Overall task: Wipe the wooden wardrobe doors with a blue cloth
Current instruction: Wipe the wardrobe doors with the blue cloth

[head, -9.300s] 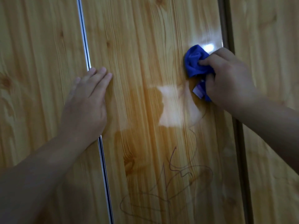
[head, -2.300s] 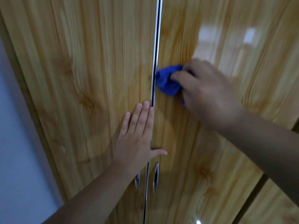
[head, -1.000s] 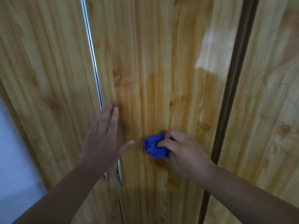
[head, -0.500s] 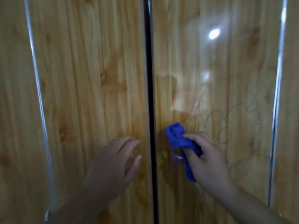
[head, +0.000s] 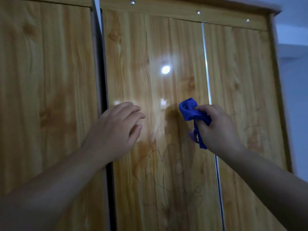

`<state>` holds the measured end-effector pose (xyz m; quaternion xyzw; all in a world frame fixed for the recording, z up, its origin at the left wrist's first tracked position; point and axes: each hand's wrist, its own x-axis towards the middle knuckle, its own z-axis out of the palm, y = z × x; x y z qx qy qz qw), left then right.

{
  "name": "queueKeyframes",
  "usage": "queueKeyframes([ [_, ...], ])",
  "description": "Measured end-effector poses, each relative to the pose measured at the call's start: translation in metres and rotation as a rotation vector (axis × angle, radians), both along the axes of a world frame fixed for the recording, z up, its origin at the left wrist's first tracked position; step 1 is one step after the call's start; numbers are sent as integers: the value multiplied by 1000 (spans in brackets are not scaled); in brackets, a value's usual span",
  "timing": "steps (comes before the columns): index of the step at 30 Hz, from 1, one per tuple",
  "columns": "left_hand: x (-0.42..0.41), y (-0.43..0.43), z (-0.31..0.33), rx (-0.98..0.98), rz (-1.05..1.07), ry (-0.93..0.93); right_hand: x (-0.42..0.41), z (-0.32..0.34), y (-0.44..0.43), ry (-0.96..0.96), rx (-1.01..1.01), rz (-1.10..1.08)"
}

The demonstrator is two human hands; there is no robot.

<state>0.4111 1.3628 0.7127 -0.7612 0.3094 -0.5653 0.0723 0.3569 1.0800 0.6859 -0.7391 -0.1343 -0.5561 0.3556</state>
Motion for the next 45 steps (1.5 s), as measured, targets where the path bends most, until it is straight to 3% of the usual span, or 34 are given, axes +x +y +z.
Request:
queueKeyframes([
  [8, 25, -8, 18, 1, 184, -133, 34, 21, -9, -85, -4, -152],
  [15, 34, -5, 15, 40, 227, -191, 58, -6, 34, -81, -191, -251],
  [32, 41, -4, 12, 26, 82, -224, 55, -131, 121, -93, -659, 30],
  [40, 37, -5, 12, 25, 88, -221, 54, -120, 102, -103, -817, 49],
  [45, 36, -6, 11, 20, 107, -203, 62, -89, 62, -139, -750, -28],
])
